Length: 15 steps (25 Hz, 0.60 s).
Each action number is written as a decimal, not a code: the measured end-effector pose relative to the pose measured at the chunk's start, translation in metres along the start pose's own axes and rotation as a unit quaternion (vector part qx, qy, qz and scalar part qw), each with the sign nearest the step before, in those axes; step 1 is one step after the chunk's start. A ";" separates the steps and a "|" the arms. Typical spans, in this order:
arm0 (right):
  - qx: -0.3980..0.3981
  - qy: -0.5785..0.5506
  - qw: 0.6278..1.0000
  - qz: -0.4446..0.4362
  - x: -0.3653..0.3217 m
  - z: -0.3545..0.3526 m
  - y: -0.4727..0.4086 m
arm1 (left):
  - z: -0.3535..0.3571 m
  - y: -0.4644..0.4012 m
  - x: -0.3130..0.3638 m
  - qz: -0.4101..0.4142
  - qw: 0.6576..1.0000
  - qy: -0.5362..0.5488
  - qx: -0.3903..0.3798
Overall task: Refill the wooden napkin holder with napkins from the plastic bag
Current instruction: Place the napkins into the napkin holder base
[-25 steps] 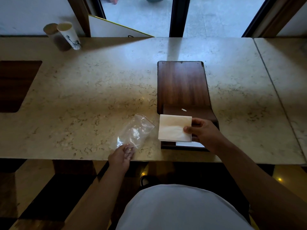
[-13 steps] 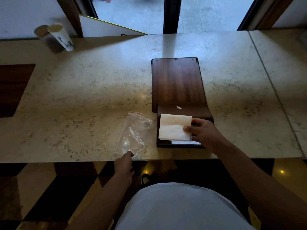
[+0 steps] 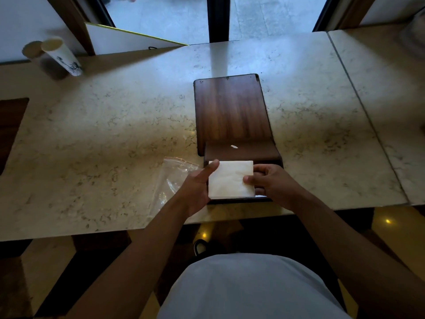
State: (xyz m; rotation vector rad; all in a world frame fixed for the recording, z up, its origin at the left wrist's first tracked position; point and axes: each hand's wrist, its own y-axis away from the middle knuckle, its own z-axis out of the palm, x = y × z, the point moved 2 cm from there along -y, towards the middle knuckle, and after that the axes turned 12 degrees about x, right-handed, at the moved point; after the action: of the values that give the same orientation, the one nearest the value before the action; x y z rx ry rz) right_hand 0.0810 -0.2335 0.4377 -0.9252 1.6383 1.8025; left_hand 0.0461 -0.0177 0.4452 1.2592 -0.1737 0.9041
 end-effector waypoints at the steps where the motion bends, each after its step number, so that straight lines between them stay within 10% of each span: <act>1: 0.009 0.009 1.000 0.011 0.001 -0.003 -0.001 | 0.001 -0.003 -0.002 0.001 1.000 -0.023 0.015; 15: 0.199 0.140 0.969 0.034 0.015 -0.021 -0.027 | 0.030 -0.051 -0.023 0.023 0.952 -0.225 0.206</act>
State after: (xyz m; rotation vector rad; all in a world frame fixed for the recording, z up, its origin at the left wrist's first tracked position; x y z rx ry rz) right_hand 0.0952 -0.2515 0.4088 -0.9755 2.1299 1.3494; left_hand 0.0759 -0.0567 0.4043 1.8533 -0.3909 0.6979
